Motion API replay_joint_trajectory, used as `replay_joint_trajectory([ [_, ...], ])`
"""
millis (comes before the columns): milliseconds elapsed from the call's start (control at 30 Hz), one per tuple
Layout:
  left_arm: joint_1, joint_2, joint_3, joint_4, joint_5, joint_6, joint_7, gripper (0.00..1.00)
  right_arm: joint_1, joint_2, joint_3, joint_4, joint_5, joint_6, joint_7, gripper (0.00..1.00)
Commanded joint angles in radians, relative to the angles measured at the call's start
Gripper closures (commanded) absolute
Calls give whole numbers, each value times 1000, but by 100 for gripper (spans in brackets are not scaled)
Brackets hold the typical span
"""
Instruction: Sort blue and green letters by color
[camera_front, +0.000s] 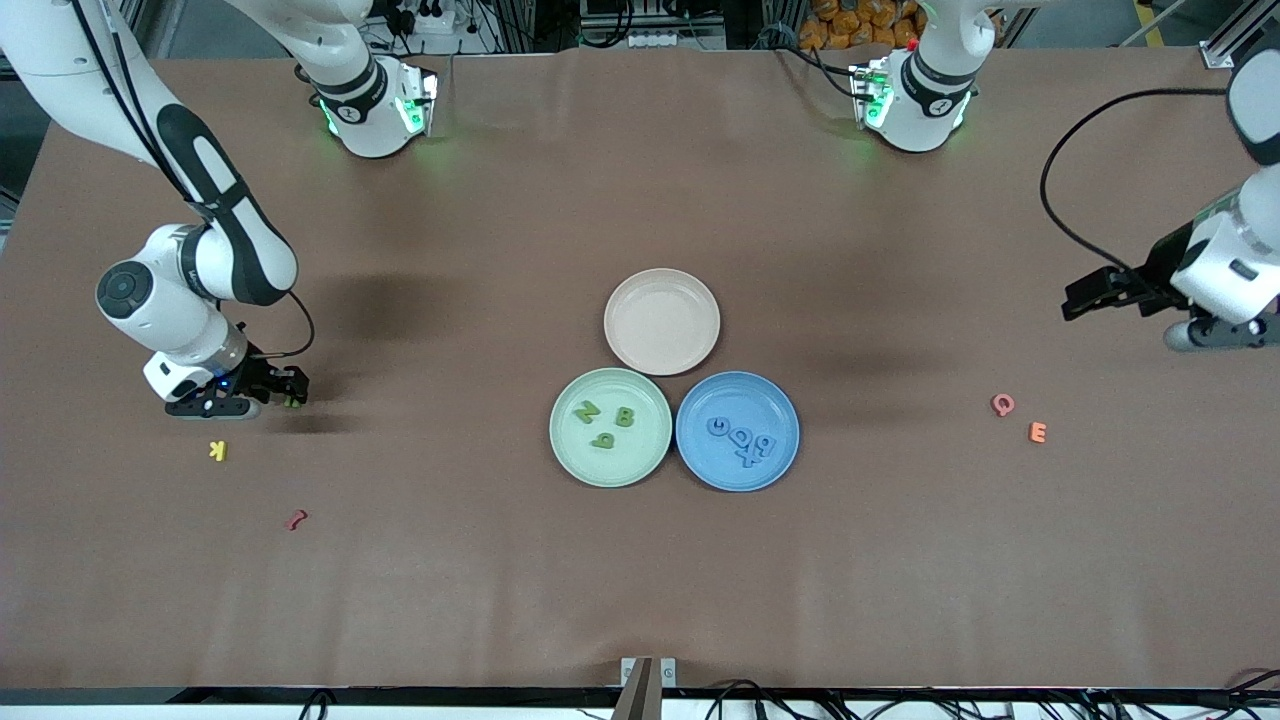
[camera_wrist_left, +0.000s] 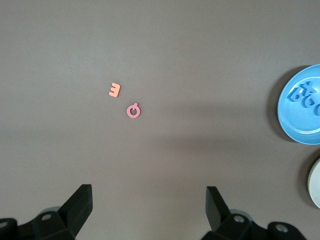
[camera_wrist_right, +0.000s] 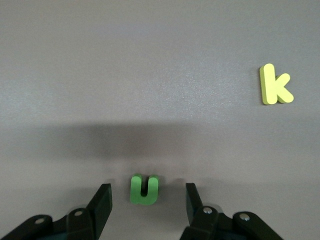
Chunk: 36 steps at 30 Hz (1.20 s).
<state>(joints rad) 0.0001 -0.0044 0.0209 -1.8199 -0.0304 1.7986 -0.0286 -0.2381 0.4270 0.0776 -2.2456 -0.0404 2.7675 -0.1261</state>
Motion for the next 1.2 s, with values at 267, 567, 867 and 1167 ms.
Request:
replay_joint_trajectory([
  [267,3,-75,7,66,10,-42,13,0,-20,36,13,23,-4,4,14,42],
  [567,26,-77,1,149,27,-120,61,0,-18,47,13,34,-1,6,14,50],
  [867,31,-78,-3,209,40,-205,165,0,-15,55,13,38,-1,6,17,95],
  [1167,31,-77,-19,226,41,-235,165,0,-10,35,39,38,2,-8,100,100],
])
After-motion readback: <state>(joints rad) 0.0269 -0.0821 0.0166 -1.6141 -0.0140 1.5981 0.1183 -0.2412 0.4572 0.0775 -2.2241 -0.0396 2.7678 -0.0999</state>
